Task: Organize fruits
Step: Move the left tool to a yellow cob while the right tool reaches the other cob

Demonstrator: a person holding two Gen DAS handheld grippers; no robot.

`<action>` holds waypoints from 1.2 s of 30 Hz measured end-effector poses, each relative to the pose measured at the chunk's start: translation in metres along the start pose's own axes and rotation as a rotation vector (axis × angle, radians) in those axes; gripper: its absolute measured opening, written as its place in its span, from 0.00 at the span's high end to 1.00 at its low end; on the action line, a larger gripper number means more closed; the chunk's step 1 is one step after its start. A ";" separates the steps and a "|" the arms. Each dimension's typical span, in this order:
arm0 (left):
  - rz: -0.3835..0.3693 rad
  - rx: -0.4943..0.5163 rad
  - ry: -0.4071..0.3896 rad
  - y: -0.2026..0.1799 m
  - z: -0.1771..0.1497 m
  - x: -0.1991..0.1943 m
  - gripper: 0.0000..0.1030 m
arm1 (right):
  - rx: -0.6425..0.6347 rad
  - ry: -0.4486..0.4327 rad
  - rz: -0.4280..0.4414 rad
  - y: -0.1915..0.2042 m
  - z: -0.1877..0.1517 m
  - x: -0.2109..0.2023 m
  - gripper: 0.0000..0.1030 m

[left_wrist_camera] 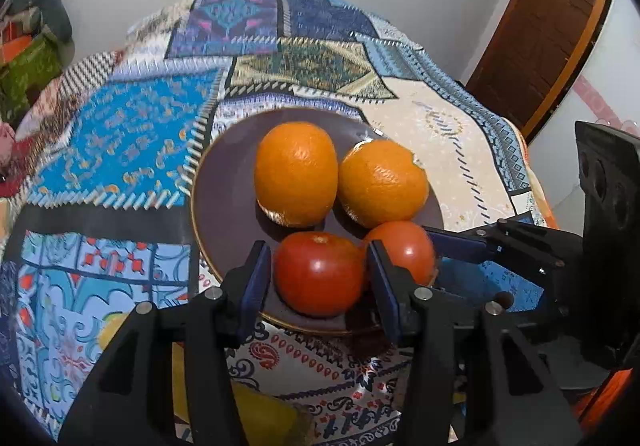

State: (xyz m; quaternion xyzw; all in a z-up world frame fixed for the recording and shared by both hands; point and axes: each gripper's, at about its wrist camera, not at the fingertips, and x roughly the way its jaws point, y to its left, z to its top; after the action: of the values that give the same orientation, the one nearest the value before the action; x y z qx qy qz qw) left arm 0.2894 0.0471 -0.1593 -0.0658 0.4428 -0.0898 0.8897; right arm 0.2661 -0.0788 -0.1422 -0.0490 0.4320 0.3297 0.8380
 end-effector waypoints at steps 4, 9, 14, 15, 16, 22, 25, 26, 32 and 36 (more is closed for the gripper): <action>0.021 0.032 -0.037 -0.007 0.001 -0.014 0.51 | 0.000 -0.025 0.000 0.000 -0.001 -0.012 0.54; 0.039 0.023 -0.059 -0.003 -0.003 -0.030 0.50 | 0.012 -0.058 -0.005 -0.002 -0.008 -0.030 0.54; 0.069 0.013 -0.060 0.004 -0.013 -0.045 0.50 | 0.026 -0.072 -0.011 -0.006 -0.018 -0.046 0.54; 0.076 0.010 -0.060 0.005 -0.016 -0.047 0.50 | 0.030 -0.075 -0.011 -0.007 -0.020 -0.048 0.54; 0.085 0.006 -0.057 0.008 -0.019 -0.050 0.50 | 0.033 -0.076 -0.009 -0.007 -0.023 -0.051 0.54; 0.149 -0.026 -0.046 0.023 -0.040 -0.063 0.48 | 0.034 -0.077 0.003 -0.003 -0.042 -0.064 0.54; 0.177 -0.047 -0.041 0.031 -0.048 -0.067 0.48 | 0.030 -0.066 0.012 0.001 -0.054 -0.066 0.54; 0.181 -0.054 -0.037 0.033 -0.050 -0.067 0.48 | 0.031 -0.061 0.015 0.002 -0.056 -0.065 0.54; 0.233 -0.054 -0.009 0.034 -0.060 -0.057 0.47 | 0.045 -0.030 0.045 0.002 -0.069 -0.059 0.54; 0.248 -0.067 -0.028 0.035 -0.066 -0.053 0.37 | 0.048 -0.011 0.055 0.002 -0.074 -0.055 0.54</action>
State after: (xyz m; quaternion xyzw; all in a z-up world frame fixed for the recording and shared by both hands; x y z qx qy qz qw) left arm 0.2085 0.0902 -0.1645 -0.0416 0.4378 0.0369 0.8973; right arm 0.1909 -0.1321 -0.1464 -0.0153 0.4361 0.3424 0.8320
